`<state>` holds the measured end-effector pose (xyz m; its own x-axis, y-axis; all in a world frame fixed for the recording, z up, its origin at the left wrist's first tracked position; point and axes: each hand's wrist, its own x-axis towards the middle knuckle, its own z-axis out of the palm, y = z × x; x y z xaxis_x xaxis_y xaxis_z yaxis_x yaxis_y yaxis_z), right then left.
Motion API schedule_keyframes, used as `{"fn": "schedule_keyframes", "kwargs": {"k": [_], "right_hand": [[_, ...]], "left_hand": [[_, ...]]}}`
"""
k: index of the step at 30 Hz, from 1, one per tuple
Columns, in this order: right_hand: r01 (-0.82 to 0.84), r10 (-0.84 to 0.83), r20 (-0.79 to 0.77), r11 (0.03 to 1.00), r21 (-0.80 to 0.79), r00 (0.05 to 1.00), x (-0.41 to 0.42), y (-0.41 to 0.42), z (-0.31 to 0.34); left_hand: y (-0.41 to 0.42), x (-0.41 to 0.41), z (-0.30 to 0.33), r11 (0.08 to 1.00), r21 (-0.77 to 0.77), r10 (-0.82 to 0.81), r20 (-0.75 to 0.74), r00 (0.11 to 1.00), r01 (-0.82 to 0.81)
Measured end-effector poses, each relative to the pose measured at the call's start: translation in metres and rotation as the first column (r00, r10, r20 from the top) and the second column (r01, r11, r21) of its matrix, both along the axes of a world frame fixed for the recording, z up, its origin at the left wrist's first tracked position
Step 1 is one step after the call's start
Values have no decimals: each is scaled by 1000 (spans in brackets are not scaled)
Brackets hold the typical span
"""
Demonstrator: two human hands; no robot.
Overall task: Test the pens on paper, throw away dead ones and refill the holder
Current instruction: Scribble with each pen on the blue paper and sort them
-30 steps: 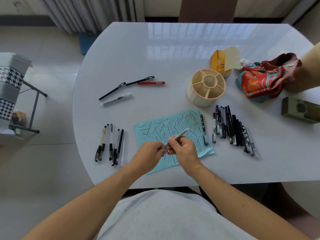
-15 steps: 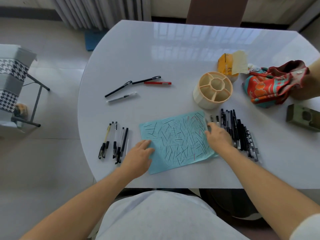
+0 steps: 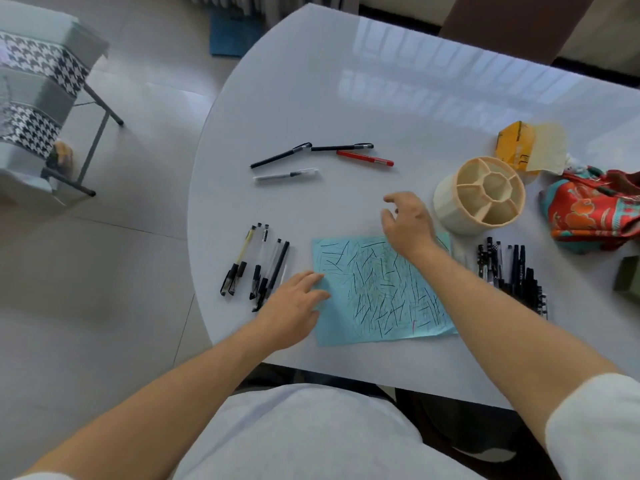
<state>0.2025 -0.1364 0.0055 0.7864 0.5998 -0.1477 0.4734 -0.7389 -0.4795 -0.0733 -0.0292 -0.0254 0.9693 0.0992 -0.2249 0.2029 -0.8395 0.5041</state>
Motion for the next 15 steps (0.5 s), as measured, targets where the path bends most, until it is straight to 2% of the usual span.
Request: {"fn": "schedule_keyframes", "kwargs": {"k": [3, 8, 10, 13, 15], "right_hand": [[-68, 71, 39, 995, -71, 997, 17, 57, -3], [-97, 107, 5, 924, -369, 994, 45, 105, -16], [-67, 103, 57, 891, -450, 993, 46, 108, -22], [-80, 117, 50, 879, -471, 992, 38, 99, -24], [-82, 86, -8, 919, -386, 996, 32, 84, -21]], "left_hand": [[10, -1, 0, 999, 23, -27, -50, 998, 29], [16, -1, 4, 996, 44, -69, -105, 992, 74], [14, 1, 6, 995, 56, -77, -130, 989, 85], [11, 5, 6, 995, 41, -86, -168, 982, 94], [9, 9, 7, 993, 42, -99, -164, 981, 108]]}}
